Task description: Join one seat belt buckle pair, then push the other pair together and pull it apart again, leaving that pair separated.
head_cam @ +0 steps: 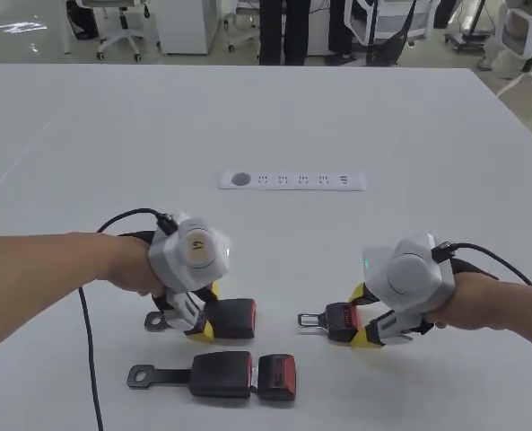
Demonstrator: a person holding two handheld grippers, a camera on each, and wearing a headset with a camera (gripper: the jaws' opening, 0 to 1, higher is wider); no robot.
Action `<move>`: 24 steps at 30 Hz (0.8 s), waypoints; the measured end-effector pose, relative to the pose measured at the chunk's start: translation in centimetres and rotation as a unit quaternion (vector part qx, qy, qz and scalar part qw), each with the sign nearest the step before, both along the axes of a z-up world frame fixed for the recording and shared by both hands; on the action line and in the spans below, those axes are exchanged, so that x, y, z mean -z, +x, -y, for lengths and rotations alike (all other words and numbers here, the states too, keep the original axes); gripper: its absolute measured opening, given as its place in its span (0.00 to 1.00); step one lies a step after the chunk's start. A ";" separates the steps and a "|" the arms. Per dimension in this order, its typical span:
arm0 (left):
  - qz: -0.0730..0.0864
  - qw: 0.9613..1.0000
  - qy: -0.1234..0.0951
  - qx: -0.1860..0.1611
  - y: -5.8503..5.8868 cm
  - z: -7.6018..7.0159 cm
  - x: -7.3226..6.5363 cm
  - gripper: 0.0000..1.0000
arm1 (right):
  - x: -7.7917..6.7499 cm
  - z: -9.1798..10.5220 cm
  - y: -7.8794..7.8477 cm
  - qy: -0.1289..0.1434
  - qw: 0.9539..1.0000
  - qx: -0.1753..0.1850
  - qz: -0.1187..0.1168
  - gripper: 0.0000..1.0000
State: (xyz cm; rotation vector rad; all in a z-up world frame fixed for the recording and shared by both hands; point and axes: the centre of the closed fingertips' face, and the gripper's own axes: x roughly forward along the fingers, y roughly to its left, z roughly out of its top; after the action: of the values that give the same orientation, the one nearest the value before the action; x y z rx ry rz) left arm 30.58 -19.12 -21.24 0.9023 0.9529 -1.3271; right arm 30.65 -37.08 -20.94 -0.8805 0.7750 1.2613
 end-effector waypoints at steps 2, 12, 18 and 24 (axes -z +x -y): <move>0.000 1.000 0.001 0.000 0.0 0.0 0.0 0.33 | 0.0 0.0 0.0 -0.001 1.000 -0.003 0.003 0.31; 0.003 1.000 0.003 -0.018 0.2 0.0 -0.1 0.34 | -0.6 -0.3 0.1 -0.006 1.000 -0.010 0.025 0.38; 0.009 1.000 0.000 -0.029 0.3 -0.2 -0.2 0.35 | -0.7 -0.2 0.0 -0.007 1.000 -0.010 0.024 0.42; 0.010 0.999 0.004 -0.040 0.4 -1.2 -0.6 0.36 | -1.0 0.3 -0.2 -0.006 1.000 -0.002 0.022 0.44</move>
State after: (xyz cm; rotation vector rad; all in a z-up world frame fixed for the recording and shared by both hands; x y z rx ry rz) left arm 30.95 -17.88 -20.67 0.8734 0.9696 -1.2458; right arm 30.47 -37.40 -19.91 -0.9174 0.7461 1.2374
